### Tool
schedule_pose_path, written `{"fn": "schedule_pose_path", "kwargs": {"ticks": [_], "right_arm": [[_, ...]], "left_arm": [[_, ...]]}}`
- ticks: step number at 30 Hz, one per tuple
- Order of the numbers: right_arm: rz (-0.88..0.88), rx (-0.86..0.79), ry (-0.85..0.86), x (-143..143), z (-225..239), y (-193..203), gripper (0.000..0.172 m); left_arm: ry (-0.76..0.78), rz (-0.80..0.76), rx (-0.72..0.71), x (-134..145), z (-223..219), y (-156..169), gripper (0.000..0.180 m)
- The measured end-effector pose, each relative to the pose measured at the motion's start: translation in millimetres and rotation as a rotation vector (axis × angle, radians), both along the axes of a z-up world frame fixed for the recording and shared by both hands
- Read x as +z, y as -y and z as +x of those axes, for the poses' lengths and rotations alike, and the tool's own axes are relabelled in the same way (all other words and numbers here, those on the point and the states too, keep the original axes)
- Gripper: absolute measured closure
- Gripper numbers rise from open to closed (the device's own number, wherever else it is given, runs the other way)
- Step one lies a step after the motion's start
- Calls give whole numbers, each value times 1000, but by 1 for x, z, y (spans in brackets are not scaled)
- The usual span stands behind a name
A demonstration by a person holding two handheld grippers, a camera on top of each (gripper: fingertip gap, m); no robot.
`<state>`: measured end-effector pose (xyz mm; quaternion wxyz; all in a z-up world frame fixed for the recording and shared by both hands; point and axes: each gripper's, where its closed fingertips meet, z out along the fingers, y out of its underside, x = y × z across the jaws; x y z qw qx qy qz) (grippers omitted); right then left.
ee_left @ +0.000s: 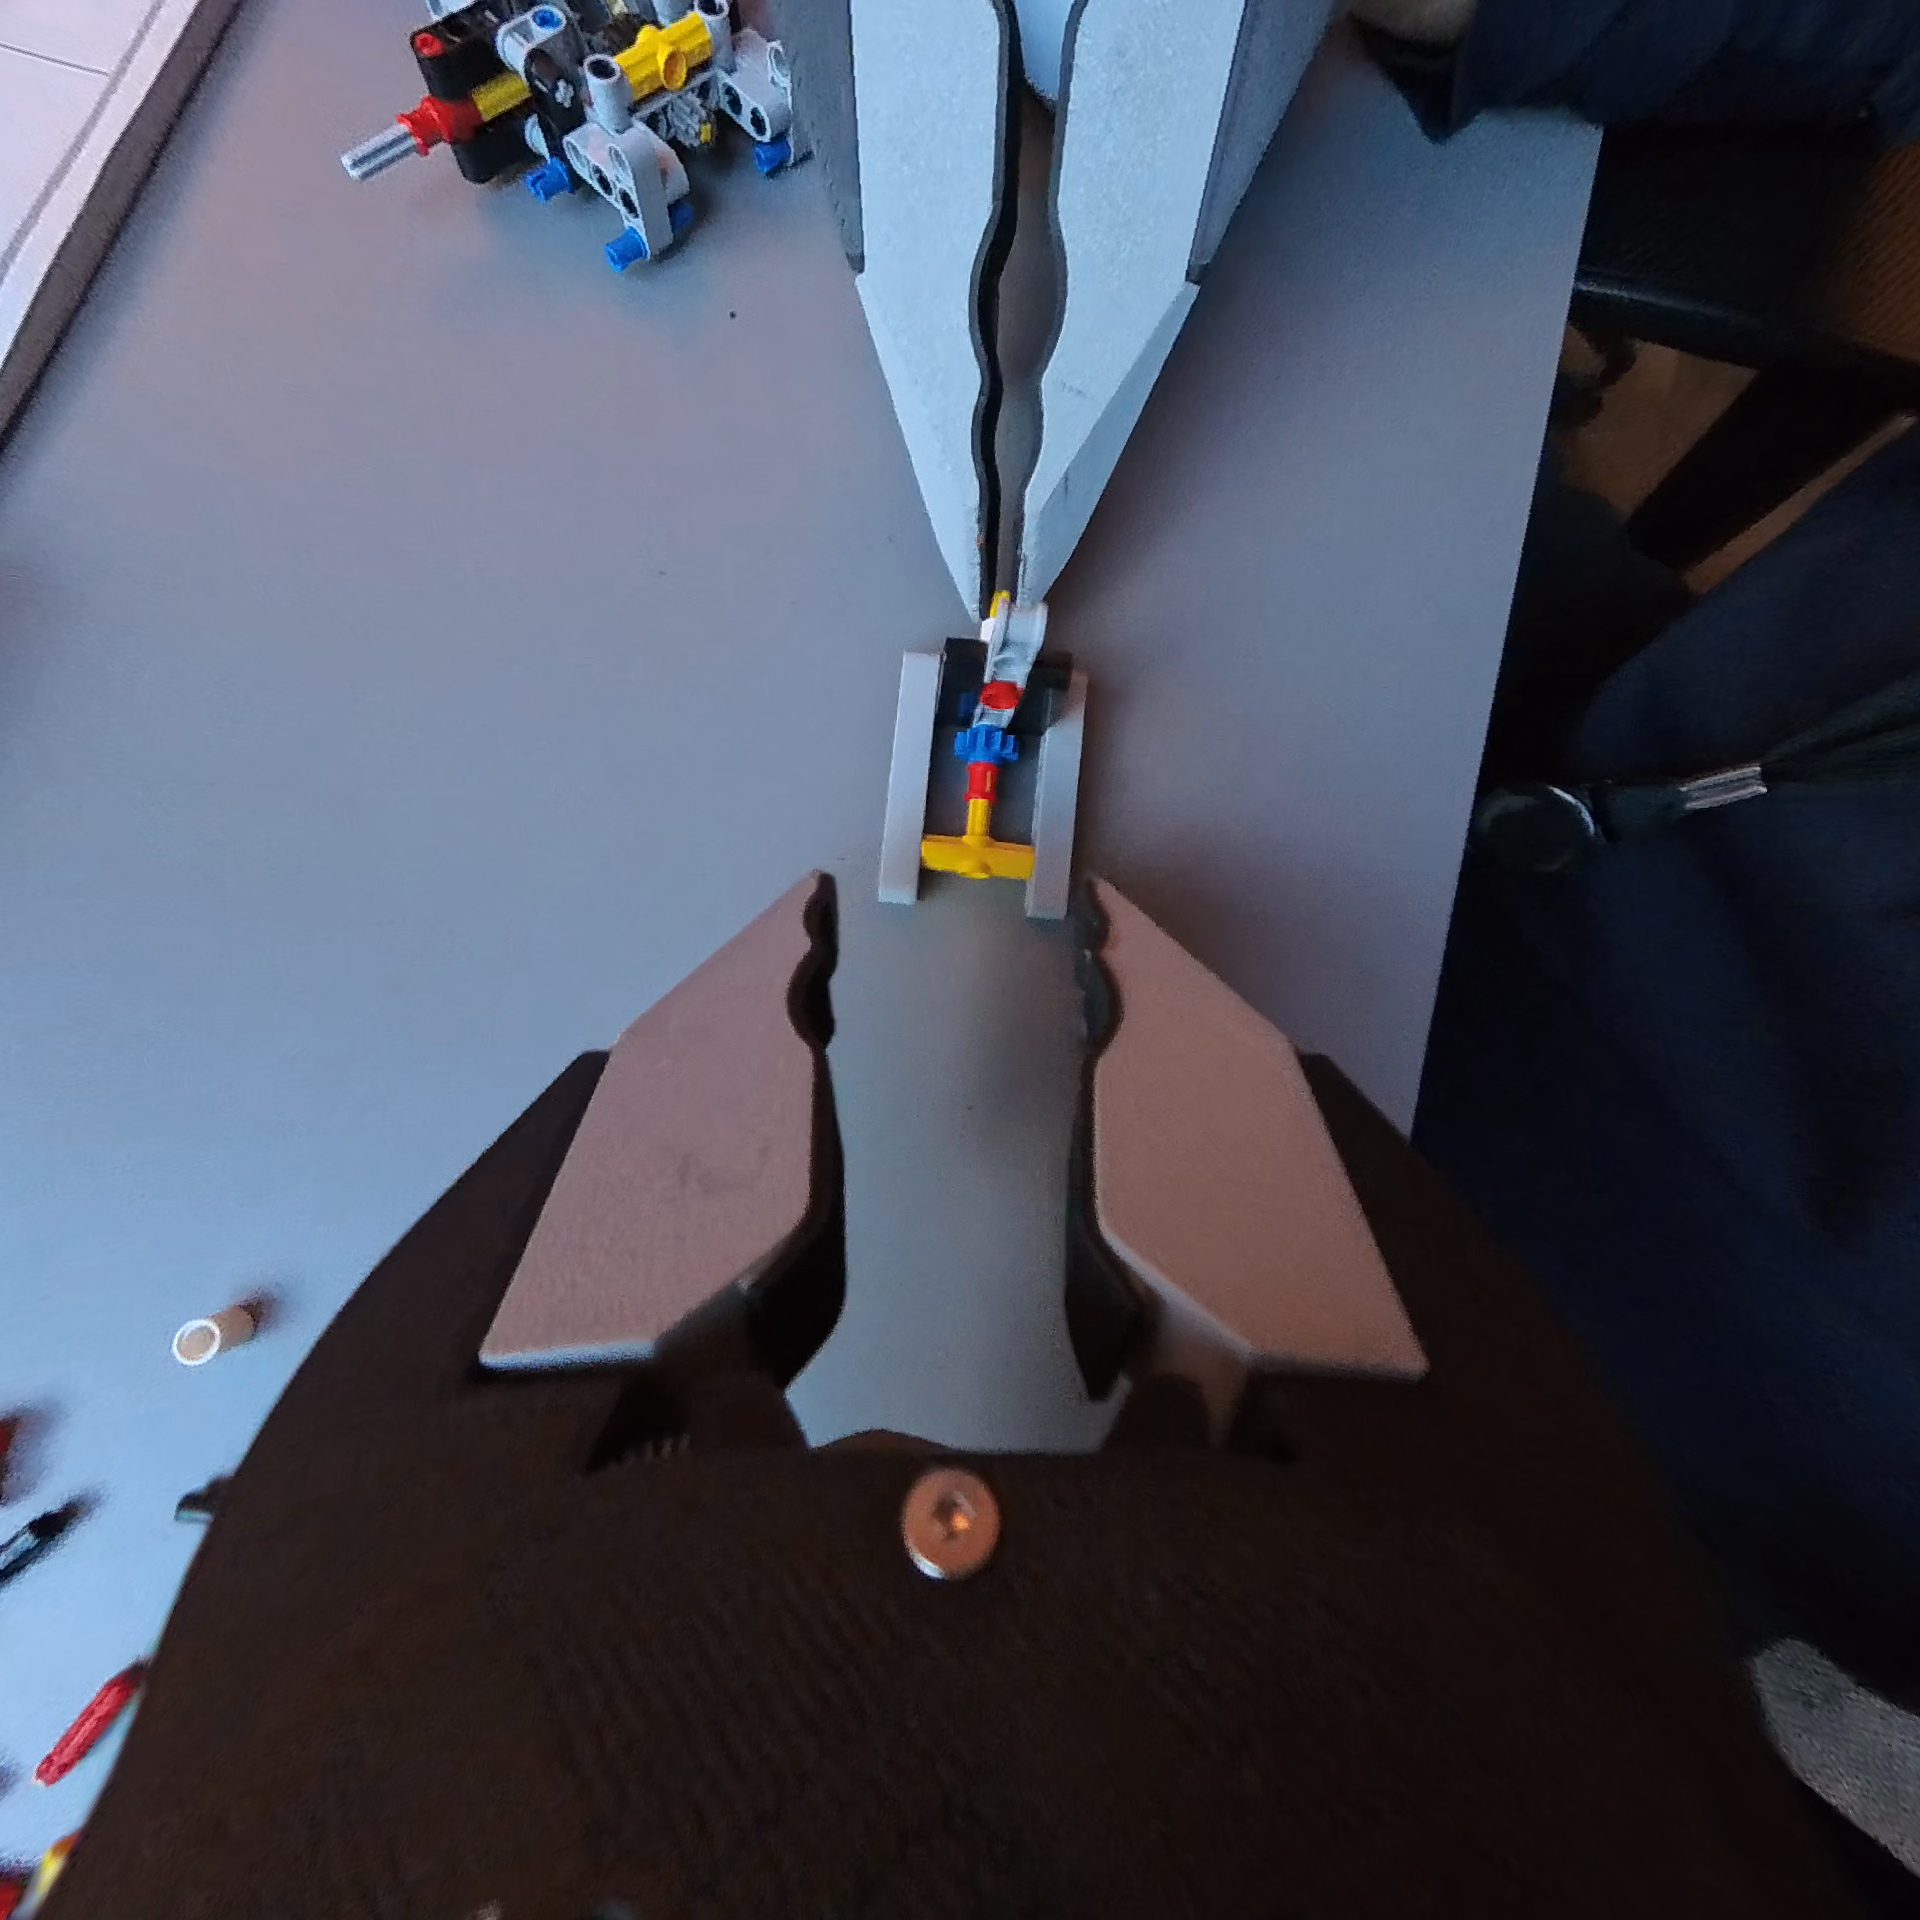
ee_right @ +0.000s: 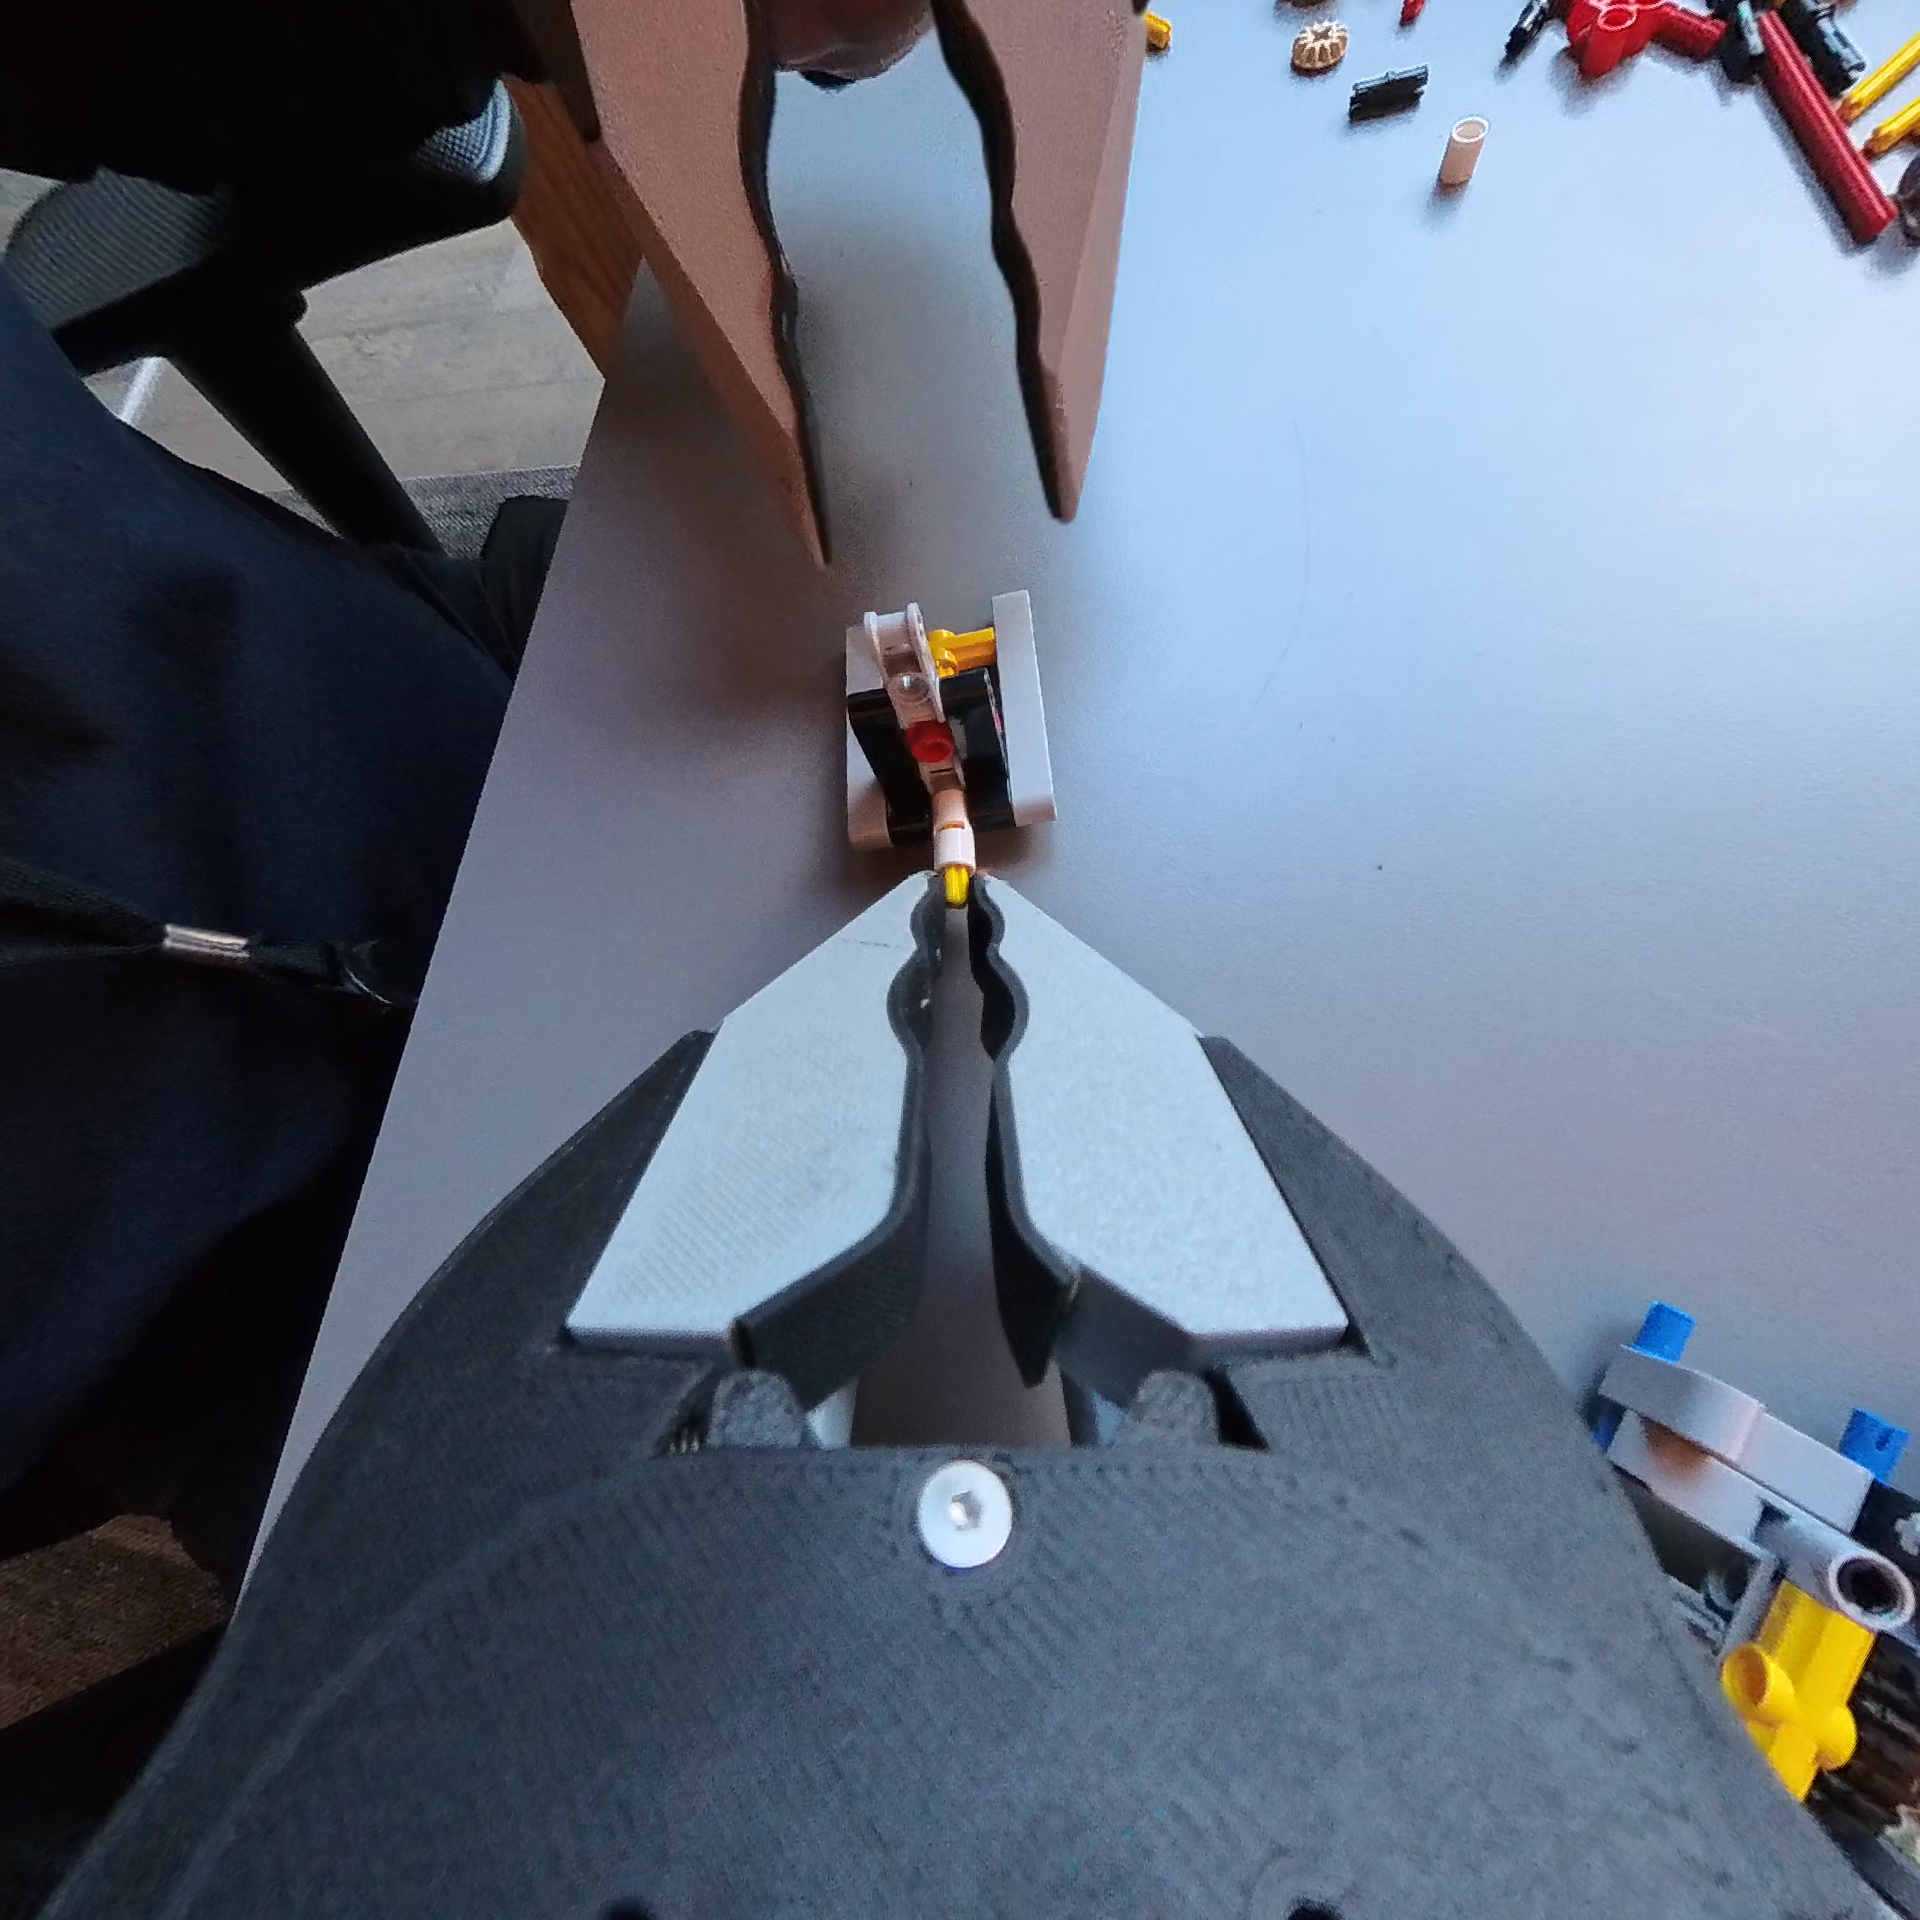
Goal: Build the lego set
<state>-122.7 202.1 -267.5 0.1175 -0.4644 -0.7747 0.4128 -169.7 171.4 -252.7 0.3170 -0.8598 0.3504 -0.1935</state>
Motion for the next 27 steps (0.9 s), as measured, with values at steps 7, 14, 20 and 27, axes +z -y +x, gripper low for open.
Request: {"fn": "schedule_pose_path", "kwargs": {"ticks": [7, 14, 20, 27], "right_arm": [[-4, -3, 4, 0, -1, 0, 171], [-14, 8, 8, 0, -1, 4, 171], [-19, 10, 10, 0, -1, 5, 171], [-8, 2, 24, -3, -2, 6, 171]], "left_arm": [[22, -25, -15, -17, 2, 4, 115], [8, 21, -22, -18, 8, -1, 117], [-41, 91, -50, -21, 9, -2, 140], [8, 68, -35, -19, 10, -2, 141]]}}
